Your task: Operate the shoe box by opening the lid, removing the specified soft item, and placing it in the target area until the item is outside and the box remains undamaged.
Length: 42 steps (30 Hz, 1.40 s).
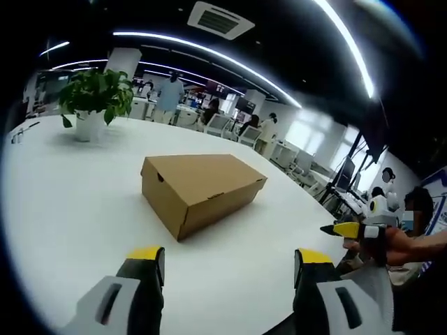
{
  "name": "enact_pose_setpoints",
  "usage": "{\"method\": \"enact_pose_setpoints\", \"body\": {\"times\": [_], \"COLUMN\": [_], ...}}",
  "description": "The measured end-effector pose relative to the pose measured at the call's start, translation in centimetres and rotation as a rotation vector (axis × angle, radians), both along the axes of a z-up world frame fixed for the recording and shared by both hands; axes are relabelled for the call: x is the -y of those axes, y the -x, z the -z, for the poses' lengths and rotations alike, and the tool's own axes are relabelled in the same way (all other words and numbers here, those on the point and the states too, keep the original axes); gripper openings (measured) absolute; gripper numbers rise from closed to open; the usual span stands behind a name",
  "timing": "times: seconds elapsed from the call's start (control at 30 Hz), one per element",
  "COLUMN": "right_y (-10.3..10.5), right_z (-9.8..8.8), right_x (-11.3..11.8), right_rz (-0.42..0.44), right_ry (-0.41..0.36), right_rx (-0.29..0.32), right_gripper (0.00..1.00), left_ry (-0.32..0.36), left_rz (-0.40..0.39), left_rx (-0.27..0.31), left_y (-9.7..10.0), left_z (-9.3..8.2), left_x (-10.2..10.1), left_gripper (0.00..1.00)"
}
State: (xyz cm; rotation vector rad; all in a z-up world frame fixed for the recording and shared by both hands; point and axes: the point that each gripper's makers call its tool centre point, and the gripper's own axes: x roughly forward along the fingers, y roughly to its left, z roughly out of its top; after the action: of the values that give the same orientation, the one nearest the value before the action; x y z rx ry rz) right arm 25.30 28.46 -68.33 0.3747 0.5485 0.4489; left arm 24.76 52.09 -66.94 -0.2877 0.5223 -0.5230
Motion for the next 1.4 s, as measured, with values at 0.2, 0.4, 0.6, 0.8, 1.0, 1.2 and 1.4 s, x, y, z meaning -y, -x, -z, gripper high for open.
{"method": "enact_pose_setpoints", "body": {"times": [0.2,0.4,0.6,0.8,1.0,1.2,1.4], "right_y": [-1.7,-3.6,-5.8,-8.4,-11.0,-13.5,-16.3], "right_z": [0.2,0.3,0.8,0.7,0.8,1.2,1.0], "right_x": [-0.7,-1.2,-1.3,-1.9,-2.4,-2.1,-2.5], "right_rz": [-0.029,-0.06,-0.069,-0.078,-0.084,-0.051,-0.043], "right_ry": [0.013,0.035,0.041,0.045,0.051,0.032,0.019], "right_rx": [-0.007,-0.01,-0.026,-0.031,-0.031,-0.04,-0.041], "right_gripper": [0.8,0.8,0.8,0.8,0.79,0.79,0.78], "left_ry": [0.006,0.006,0.0,0.014,0.02,0.023,0.035], "left_rz": [-0.007,-0.006,-0.002,-0.023,-0.039,-0.054,-0.061], "left_rx": [-0.006,-0.006,-0.02,-0.02,-0.013,0.002,0.02], "left_y": [-0.7,-1.5,-2.2,-3.3,-5.0,-7.1,-9.3], "left_z": [0.3,1.0,2.0,2.3,2.1,1.7,1.1], "left_x": [0.0,0.1,0.1,-0.1,-0.5,-0.8,-0.7], "left_gripper": [0.77,0.76,0.73,0.72,0.71,0.7,0.67]}}
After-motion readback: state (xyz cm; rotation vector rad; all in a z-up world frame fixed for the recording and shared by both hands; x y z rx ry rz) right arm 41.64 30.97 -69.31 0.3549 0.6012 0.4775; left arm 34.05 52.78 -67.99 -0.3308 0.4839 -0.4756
